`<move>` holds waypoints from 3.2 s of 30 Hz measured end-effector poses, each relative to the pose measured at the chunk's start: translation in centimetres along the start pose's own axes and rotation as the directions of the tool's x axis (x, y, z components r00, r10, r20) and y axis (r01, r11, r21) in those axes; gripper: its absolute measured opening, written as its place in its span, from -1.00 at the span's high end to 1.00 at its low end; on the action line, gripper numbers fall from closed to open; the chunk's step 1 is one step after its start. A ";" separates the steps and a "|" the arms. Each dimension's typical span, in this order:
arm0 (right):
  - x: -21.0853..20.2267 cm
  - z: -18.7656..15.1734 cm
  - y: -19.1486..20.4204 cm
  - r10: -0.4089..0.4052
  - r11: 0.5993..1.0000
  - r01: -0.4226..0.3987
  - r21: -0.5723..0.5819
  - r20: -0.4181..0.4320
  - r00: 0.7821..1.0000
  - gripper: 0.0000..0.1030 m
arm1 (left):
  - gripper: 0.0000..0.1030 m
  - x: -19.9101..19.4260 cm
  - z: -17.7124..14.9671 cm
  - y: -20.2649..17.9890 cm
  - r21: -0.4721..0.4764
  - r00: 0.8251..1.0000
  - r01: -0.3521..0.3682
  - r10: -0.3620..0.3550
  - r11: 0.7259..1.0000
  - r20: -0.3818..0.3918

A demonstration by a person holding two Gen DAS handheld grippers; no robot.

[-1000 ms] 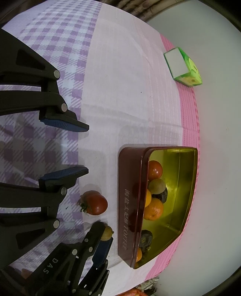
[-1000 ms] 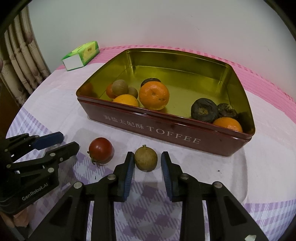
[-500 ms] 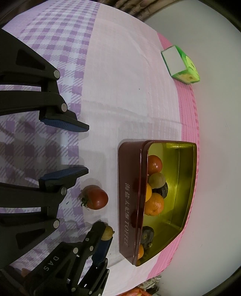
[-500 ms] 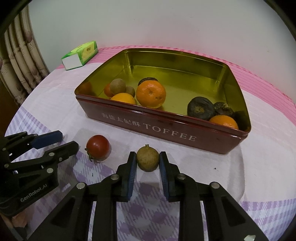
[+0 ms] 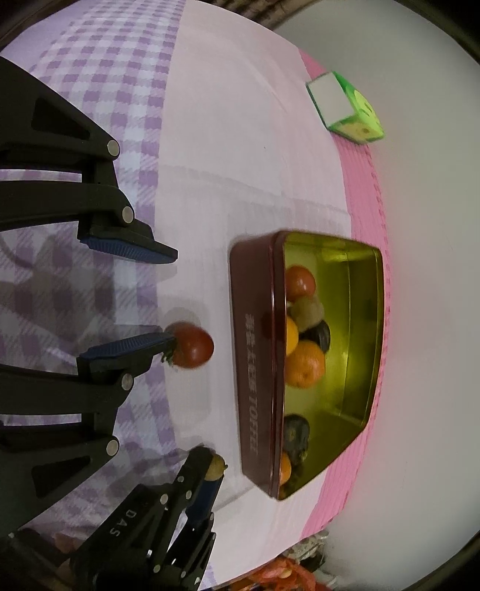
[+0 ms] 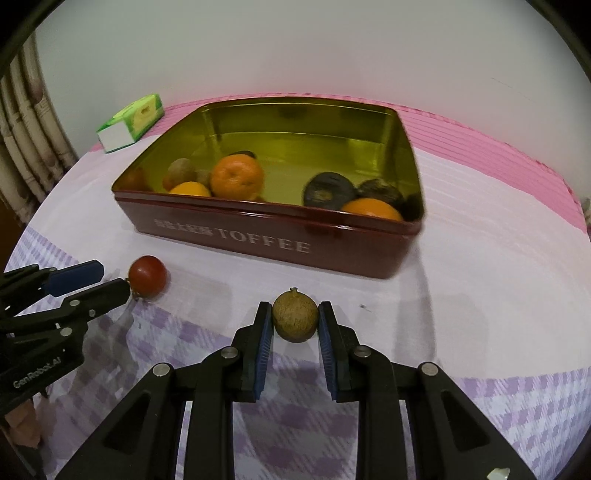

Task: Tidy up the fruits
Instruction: 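Close the left tool on the red tomato while the right tool holds its fruit, then carry the tomato and green-brown fruit into the tin with both tools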

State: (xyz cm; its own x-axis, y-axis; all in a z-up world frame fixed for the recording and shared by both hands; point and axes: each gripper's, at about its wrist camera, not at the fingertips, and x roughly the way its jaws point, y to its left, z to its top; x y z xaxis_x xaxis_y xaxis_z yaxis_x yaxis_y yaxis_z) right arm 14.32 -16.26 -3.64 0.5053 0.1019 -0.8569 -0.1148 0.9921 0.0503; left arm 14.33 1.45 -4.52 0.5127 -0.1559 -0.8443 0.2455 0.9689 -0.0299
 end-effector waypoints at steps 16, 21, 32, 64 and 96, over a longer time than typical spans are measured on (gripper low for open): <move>-0.6 -0.6 -1.0 0.000 1.000 0.000 0.031 0.009 1.000 0.55 | 0.22 0.5 0.8 -2.9 0.017 1.000 0.029 -0.029 0.999 -0.007; -0.6 -0.6 -1.0 0.001 1.000 -0.001 0.031 0.011 1.000 0.55 | 0.22 1.1 1.2 -3.1 0.015 1.000 0.026 -0.026 1.000 -0.006; -0.6 -0.6 -1.0 0.002 0.999 -0.003 0.034 0.012 1.000 0.54 | 0.32 2.0 1.3 -3.3 0.015 0.999 0.032 -0.032 0.999 -0.007; -0.7 -0.4 -1.1 0.009 0.999 -0.009 0.047 -0.002 1.000 0.55 | 0.45 0.7 1.2 -2.3 0.021 1.000 0.004 -0.004 1.000 0.013; -5.0 5.5 -0.8 0.035 0.999 -0.038 0.018 0.108 0.993 0.55 | 0.45 -2.7 6.0 -0.9 0.009 0.992 0.015 -0.016 1.000 0.126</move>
State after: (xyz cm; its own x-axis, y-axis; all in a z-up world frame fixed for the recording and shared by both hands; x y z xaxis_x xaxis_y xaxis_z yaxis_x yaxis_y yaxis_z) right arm 16.59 -17.16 3.39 0.5906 0.1442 -0.7940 -0.1184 0.9887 0.0915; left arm 17.65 -0.10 1.00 0.6080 -0.1945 -0.7697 0.2608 0.9647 -0.0378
